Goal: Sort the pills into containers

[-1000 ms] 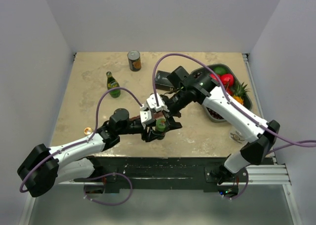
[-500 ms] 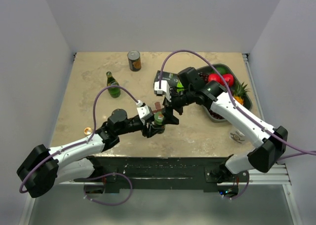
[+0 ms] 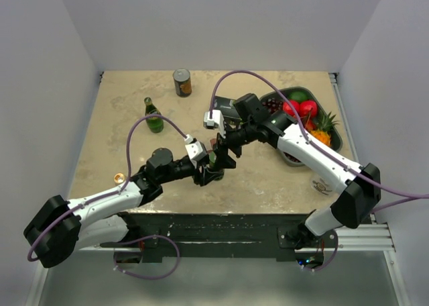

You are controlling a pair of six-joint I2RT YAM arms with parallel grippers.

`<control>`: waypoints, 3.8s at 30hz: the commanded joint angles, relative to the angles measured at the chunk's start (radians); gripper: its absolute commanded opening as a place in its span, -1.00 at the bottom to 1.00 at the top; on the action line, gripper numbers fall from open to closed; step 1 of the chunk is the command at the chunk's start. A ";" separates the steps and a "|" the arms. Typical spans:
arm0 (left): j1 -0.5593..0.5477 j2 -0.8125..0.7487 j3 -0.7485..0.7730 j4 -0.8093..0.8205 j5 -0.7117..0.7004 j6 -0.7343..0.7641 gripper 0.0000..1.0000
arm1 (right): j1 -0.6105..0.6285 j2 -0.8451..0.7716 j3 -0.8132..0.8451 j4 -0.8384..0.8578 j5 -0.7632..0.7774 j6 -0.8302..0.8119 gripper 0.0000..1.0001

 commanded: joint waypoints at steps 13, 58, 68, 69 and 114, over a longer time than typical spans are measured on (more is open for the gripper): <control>-0.004 -0.016 0.073 -0.106 0.295 0.182 -1.00 | 0.015 0.080 0.165 -0.528 -0.348 -0.900 -0.16; -0.004 -0.078 0.066 -0.036 0.094 0.066 -1.00 | 0.024 -0.089 -0.004 -0.018 -0.106 -0.175 -0.12; -0.002 -0.020 0.110 -0.174 0.375 0.285 -1.00 | 0.036 0.134 0.274 -0.640 -0.401 -0.959 -0.45; -0.004 -0.013 0.118 -0.192 0.381 0.294 -1.00 | 0.039 0.163 0.288 -0.639 -0.393 -0.946 -0.47; -0.004 -0.049 0.077 -0.122 0.132 0.158 -1.00 | 0.055 -0.061 0.041 -0.075 -0.143 -0.254 -0.13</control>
